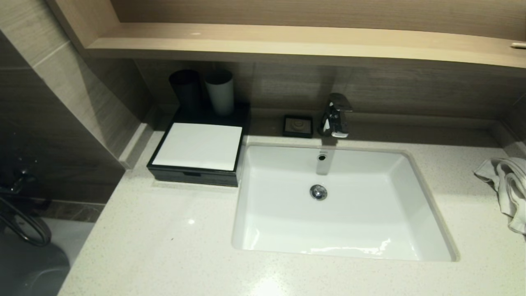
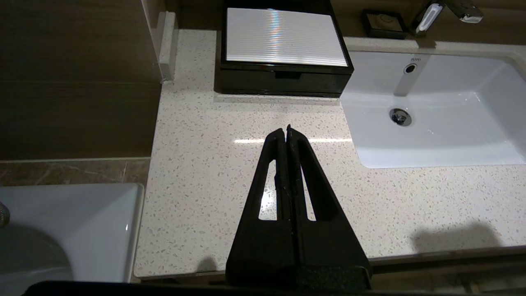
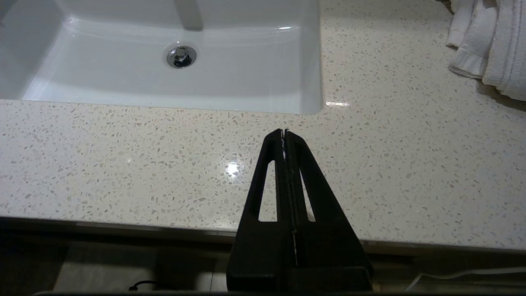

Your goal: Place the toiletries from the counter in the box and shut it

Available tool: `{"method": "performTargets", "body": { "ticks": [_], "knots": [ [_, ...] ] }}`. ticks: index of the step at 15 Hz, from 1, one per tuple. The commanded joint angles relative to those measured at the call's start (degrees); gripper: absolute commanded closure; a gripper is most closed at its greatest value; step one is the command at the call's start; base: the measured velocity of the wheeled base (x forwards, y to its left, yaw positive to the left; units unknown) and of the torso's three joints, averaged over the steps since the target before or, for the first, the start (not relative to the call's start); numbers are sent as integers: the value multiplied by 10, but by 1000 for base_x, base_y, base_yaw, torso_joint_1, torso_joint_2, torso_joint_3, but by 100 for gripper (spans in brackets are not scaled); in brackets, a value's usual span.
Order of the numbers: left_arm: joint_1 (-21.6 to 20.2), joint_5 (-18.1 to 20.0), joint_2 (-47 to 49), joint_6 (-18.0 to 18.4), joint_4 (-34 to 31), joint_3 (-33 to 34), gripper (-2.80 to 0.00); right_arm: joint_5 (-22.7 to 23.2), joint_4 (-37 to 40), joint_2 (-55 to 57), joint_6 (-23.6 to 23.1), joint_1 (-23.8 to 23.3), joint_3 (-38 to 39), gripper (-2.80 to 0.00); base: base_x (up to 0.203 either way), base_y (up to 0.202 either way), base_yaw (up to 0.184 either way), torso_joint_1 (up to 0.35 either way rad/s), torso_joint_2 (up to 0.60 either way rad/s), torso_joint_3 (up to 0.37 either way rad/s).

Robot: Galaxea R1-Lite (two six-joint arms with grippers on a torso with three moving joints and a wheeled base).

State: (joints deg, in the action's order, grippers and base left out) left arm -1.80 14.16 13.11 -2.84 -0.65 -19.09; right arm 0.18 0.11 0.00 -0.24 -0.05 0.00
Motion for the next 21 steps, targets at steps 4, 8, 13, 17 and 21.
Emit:
{"method": "performTargets", "body": {
  "ticks": [4,8,13,17,21],
  "knots": [
    [13,-1,-70,1,-34,13,0,0,0,0,0,0,0,0,0,0,0,0,0,0],
    [13,-15,-70,28,-26,28,0,0,0,0,0,0,0,0,0,0,0,0,0,0],
    [14,-52,-71,56,61,111,0,0,0,0,0,0,0,0,0,0,0,0,0,0],
    [14,-56,-71,58,72,151,0,0,0,0,0,0,0,0,0,0,0,0,0,0],
    [14,-60,-71,65,89,176,0,0,0,0,0,0,0,0,0,0,0,0,0,0]
  ]
}}
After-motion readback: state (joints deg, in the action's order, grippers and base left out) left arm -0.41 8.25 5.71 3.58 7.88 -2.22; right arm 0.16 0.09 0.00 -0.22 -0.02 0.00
